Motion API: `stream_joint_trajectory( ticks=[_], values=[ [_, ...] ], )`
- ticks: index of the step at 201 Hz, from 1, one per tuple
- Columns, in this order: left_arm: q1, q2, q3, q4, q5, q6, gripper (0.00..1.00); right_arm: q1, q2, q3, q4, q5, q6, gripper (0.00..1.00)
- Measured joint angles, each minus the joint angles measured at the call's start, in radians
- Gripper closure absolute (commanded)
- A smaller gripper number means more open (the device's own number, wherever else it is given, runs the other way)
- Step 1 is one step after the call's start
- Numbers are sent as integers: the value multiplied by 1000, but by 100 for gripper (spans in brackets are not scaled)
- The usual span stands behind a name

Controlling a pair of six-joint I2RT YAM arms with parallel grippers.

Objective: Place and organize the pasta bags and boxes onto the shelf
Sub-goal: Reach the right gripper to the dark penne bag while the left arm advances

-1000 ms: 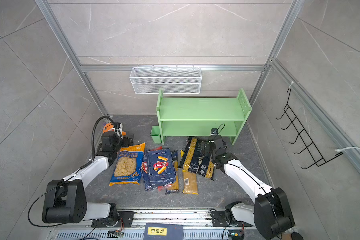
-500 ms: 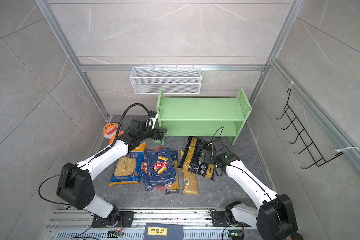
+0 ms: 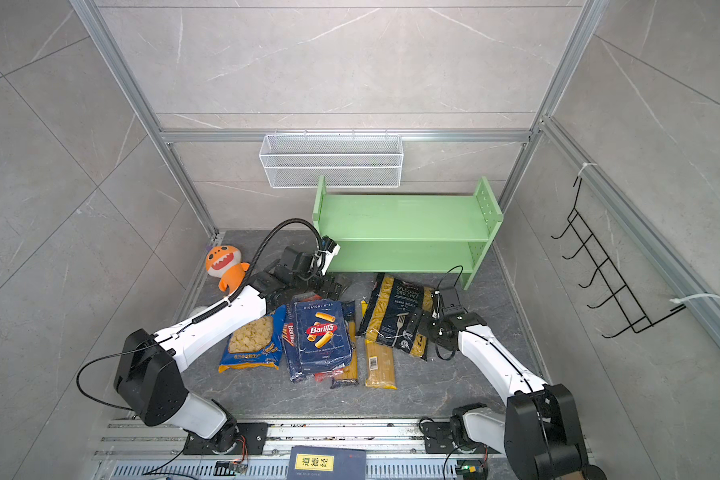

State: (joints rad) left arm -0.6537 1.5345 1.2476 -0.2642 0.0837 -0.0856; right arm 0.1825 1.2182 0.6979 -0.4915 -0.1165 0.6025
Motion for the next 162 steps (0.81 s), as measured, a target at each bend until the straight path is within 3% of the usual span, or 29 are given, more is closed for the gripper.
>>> stream_joint_trajectory(
  ticks=[115, 162],
  values=[
    [-89, -89, -121, 1, 5, -129, 4, -71, 142, 5, 121, -129, 58, 1],
    [-202, -85, -122, 8, -58, -185, 4, -100, 217, -5, 237, -219, 59, 1]
  ],
)
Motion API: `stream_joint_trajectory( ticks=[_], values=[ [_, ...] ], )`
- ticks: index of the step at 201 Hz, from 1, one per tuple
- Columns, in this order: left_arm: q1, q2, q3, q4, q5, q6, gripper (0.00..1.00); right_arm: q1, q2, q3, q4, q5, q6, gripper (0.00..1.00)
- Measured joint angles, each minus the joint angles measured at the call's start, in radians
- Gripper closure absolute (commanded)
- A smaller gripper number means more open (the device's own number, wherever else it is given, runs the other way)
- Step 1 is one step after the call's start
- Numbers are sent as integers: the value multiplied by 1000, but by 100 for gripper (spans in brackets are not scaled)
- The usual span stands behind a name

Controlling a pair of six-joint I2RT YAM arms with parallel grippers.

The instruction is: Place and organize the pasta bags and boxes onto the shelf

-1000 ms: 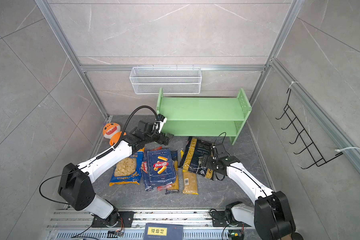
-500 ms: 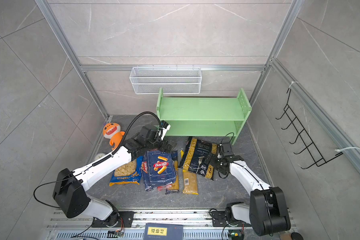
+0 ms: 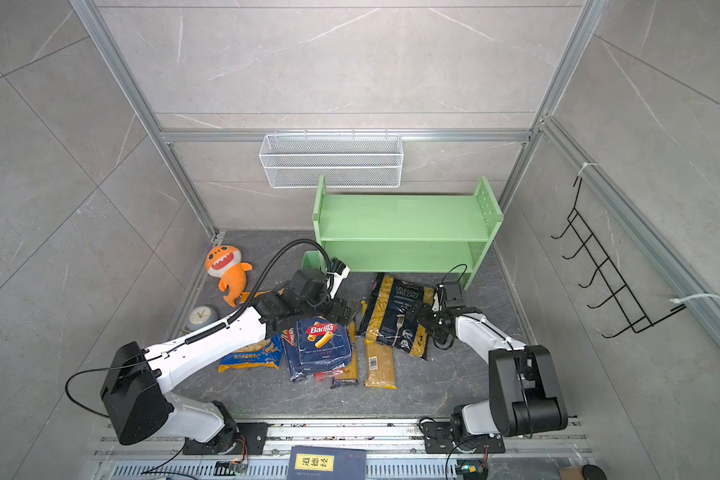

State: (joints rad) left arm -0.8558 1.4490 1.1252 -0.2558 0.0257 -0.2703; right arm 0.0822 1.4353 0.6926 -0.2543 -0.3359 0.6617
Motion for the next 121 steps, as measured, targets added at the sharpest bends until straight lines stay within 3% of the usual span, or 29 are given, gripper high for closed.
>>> stream_joint_trajectory(
  ticks=[44, 121],
  values=[
    [-84, 113, 46, 18, -26, -14, 4, -22, -2, -66, 108, -73, 0, 1],
    [-86, 296, 123, 48, -14, 2, 4, -64, -20, -158, 270, -217, -29, 1]
  ],
)
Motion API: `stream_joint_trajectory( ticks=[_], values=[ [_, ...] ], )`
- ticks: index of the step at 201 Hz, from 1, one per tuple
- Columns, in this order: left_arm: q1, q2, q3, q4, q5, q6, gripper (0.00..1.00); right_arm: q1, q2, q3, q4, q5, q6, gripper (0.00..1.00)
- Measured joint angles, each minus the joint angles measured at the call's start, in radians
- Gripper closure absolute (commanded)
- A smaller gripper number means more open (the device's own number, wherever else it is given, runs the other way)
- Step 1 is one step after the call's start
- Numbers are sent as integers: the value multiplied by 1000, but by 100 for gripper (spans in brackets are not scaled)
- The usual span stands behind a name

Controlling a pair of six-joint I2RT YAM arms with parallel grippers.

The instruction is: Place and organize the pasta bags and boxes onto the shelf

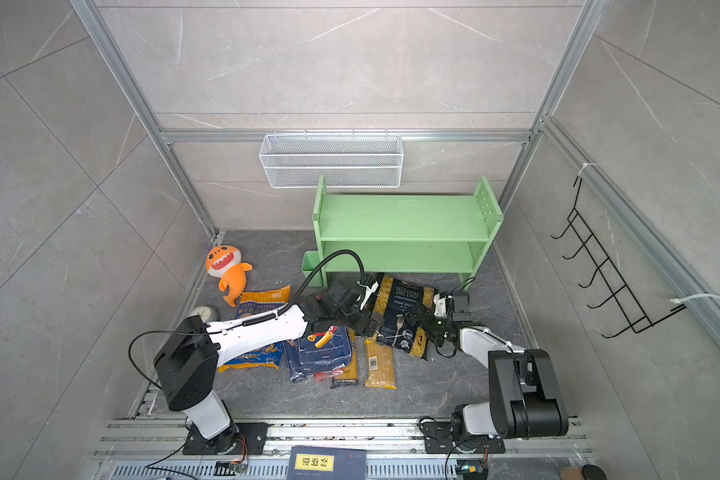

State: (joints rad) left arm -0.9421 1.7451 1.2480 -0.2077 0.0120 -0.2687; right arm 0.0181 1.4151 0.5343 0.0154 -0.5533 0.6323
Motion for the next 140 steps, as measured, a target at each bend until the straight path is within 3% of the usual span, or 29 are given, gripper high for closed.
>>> stream_joint_trajectory(
  ticks=[91, 140],
  values=[
    [0, 161, 69, 27, 122, 4, 8, -8, 33, 20, -15, -72, -37, 1],
    [10, 175, 76, 40, 126, -9, 8, -11, 43, 27, -22, -84, -45, 1]
  ],
)
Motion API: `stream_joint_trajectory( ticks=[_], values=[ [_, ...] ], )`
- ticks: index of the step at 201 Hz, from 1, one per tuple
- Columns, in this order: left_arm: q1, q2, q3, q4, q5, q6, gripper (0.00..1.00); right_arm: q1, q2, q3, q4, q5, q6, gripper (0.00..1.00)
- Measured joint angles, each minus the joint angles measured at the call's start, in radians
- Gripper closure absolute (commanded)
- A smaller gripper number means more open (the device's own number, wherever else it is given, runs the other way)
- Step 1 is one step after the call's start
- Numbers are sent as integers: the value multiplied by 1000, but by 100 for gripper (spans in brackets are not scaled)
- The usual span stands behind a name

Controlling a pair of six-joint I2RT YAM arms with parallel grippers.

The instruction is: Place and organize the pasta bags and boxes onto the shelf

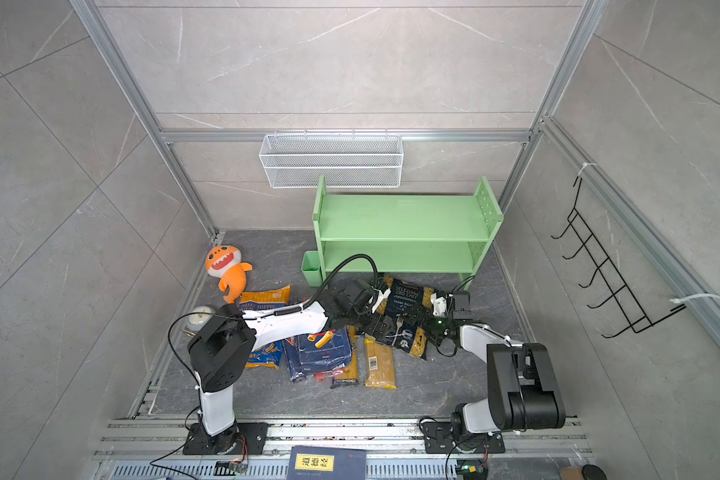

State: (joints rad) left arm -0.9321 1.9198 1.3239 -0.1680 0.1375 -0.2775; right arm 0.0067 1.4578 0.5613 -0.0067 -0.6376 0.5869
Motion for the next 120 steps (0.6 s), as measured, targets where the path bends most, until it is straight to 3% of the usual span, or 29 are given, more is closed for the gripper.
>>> stream_joint_trajectory(
  ticks=[120],
  values=[
    [51, 34, 0, 43, 117, -22, 14, -7, 114, 28, 111, -164, 7, 1]
  ],
)
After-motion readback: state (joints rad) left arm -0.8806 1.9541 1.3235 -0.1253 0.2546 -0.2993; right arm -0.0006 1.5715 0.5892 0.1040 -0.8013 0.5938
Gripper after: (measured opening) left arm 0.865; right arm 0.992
